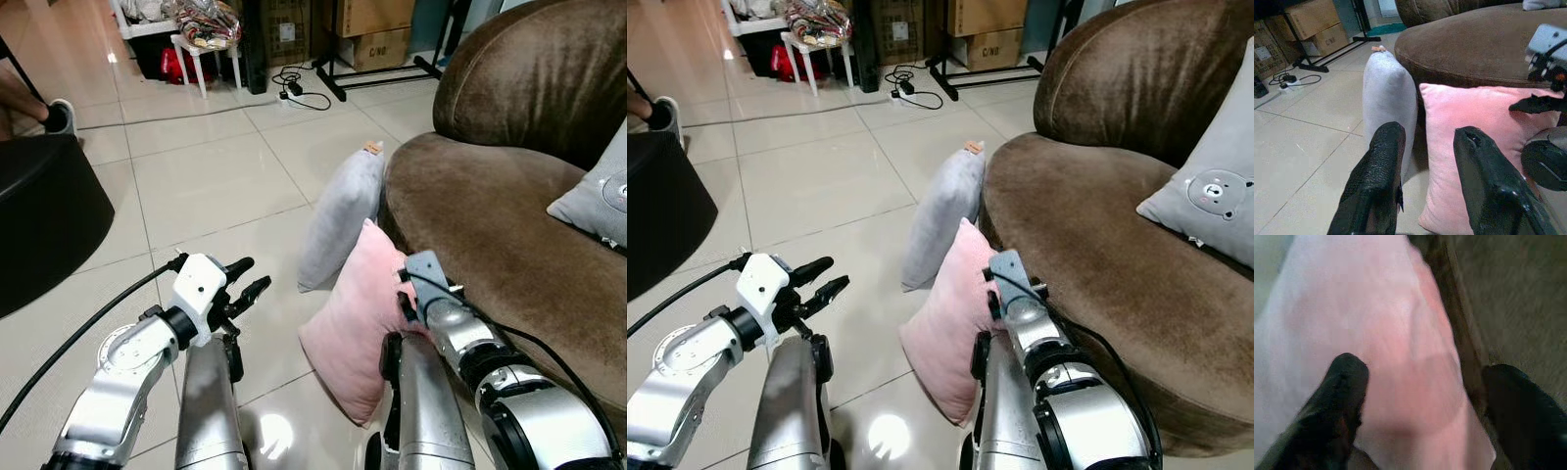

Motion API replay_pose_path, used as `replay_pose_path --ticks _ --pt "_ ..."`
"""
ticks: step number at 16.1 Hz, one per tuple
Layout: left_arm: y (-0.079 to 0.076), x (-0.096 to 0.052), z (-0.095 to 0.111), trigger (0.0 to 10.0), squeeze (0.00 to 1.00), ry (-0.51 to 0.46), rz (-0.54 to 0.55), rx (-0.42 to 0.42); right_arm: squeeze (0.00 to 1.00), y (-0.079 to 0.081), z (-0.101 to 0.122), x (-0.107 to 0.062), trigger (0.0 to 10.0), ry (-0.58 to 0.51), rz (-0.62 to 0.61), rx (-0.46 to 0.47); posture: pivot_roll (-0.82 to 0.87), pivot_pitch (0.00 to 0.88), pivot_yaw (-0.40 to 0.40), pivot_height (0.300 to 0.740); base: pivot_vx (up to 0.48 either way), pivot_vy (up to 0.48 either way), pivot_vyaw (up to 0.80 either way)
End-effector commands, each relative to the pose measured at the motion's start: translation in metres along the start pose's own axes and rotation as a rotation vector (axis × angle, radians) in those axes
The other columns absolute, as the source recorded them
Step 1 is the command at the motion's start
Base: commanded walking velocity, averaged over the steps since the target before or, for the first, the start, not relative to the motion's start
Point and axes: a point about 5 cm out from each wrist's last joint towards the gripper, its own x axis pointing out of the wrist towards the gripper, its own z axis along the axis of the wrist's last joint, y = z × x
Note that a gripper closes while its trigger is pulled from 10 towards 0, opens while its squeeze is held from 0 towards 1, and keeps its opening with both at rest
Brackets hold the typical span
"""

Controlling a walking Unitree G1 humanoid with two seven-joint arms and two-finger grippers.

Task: Move the pillow to the sofa from floor

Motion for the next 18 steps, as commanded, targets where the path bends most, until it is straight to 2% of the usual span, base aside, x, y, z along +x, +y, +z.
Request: replay_pose_path --ticks 1,2,3,4,5,10,18 --pt "-0.004 -0.002 0.001 10.0 0.0 0.008 -0.022 -0.002 0.0 0.001 0.003 0.0 2.9 0.013 -0.003 -0.015 0.06 0.049 -0.01 0.431 0.0 0.0 0.0" --pt "-0.006 -0.003 0.0 10.0 0.0 0.015 -0.029 -0.004 0.0 0.003 0.0 0.0 2.9 0.022 0.003 -0.025 0.06 0.059 -0.01 0.431 0.0 0.0 0.0" --pt "-0.007 -0.004 0.0 10.0 0.0 0.017 -0.033 -0.004 0.0 0.004 -0.001 0.0 2.1 0.027 0.002 -0.039 0.06 0.064 -0.012 0.431 0.0 0.0 0.0" --pt "-0.008 -0.005 0.0 10.0 0.0 0.017 -0.035 -0.004 0.0 0.004 -0.004 0.0 0.7 0.034 -0.006 -0.049 0.07 0.078 -0.016 0.431 0.0 0.0 0.0" --pt "-0.009 -0.005 0.001 10.0 0.0 0.018 -0.035 -0.005 0.0 0.004 -0.007 0.0 0.0 0.043 -0.013 -0.047 0.08 0.085 -0.017 0.431 0.0 0.0 0.0" --pt "-0.008 -0.011 0.002 10.0 0.0 0.039 -0.034 -0.006 0.0 0.004 -0.013 0.0 0.0 0.073 -0.008 -0.039 0.08 0.119 -0.023 0.431 0.0 0.0 0.0" --pt "-0.007 -0.012 0.003 10.0 0.0 0.051 -0.041 -0.014 0.0 0.009 -0.006 0.0 0.0 0.048 0.018 -0.054 0.09 0.113 -0.036 0.431 0.0 0.0 0.0"
